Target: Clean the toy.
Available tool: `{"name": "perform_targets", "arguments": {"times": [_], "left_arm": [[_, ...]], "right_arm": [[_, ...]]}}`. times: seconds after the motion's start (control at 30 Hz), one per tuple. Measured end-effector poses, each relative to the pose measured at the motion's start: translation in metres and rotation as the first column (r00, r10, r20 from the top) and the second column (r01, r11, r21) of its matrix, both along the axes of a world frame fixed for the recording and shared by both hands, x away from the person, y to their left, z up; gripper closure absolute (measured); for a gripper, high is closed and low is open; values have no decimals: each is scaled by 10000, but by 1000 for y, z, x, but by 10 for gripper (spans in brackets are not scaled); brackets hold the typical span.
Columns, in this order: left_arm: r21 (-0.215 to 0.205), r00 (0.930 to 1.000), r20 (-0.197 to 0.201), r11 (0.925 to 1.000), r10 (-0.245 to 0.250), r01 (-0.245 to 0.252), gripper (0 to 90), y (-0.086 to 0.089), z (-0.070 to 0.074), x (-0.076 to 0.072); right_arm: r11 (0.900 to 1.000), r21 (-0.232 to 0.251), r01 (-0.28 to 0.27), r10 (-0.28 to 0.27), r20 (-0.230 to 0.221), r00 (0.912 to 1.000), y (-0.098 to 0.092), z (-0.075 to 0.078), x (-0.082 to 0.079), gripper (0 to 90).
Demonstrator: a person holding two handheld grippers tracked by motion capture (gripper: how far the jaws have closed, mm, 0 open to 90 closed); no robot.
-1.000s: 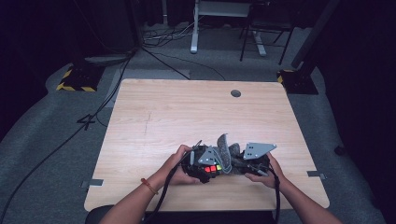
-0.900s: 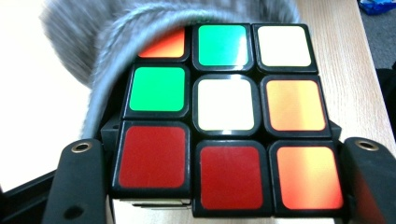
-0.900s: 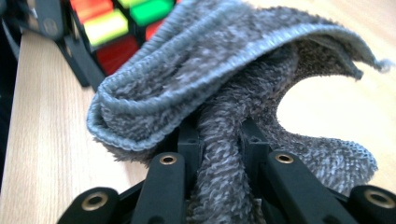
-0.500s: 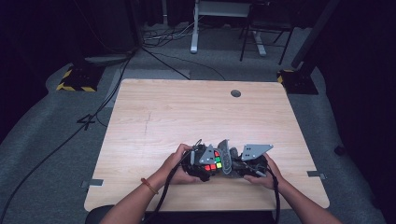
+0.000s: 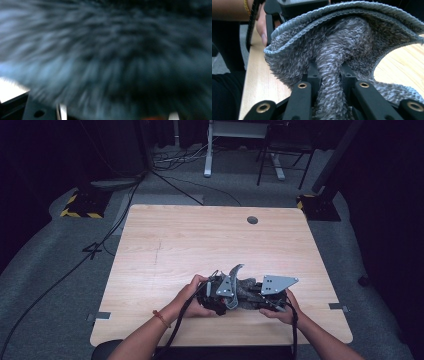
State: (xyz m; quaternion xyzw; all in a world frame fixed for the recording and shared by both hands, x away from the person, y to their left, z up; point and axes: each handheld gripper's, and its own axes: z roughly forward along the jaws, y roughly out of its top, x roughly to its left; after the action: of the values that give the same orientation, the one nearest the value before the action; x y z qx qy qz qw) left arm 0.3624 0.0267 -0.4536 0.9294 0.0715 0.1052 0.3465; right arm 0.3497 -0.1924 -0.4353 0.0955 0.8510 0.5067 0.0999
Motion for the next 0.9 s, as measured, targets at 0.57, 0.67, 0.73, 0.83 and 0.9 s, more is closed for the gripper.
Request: {"name": "perform_targets", "arguments": {"times": [0.57, 0.67, 0.73, 0.83, 0.9], "left_arm": [[-1590, 9987, 299, 9862, -424, 467, 334, 13, 20, -6], [-1558, 9986, 282, 9866, -450, 488, 333, 13, 18, -5], [-1377, 9987, 341, 9896, -380, 423, 334, 12, 16, -5], [-1108, 9985, 407, 9930, -363, 406, 332, 10, 14, -5], [-942, 9990, 360, 9951, -259, 292, 329, 10, 12, -4]], "right_arm": [[9906, -1326, 346, -523, -1321, 9899, -11, -31, 21, 762], [9970, -742, 215, -317, -1381, 9899, -12, -25, 19, 763], [9989, -443, 180, -243, -1450, 9891, -14, -25, 18, 763], [9996, -235, 151, -181, -1346, 9907, -16, -22, 17, 763], [9996, -192, 197, -219, -1208, 9924, -16, -19, 15, 763]]}}
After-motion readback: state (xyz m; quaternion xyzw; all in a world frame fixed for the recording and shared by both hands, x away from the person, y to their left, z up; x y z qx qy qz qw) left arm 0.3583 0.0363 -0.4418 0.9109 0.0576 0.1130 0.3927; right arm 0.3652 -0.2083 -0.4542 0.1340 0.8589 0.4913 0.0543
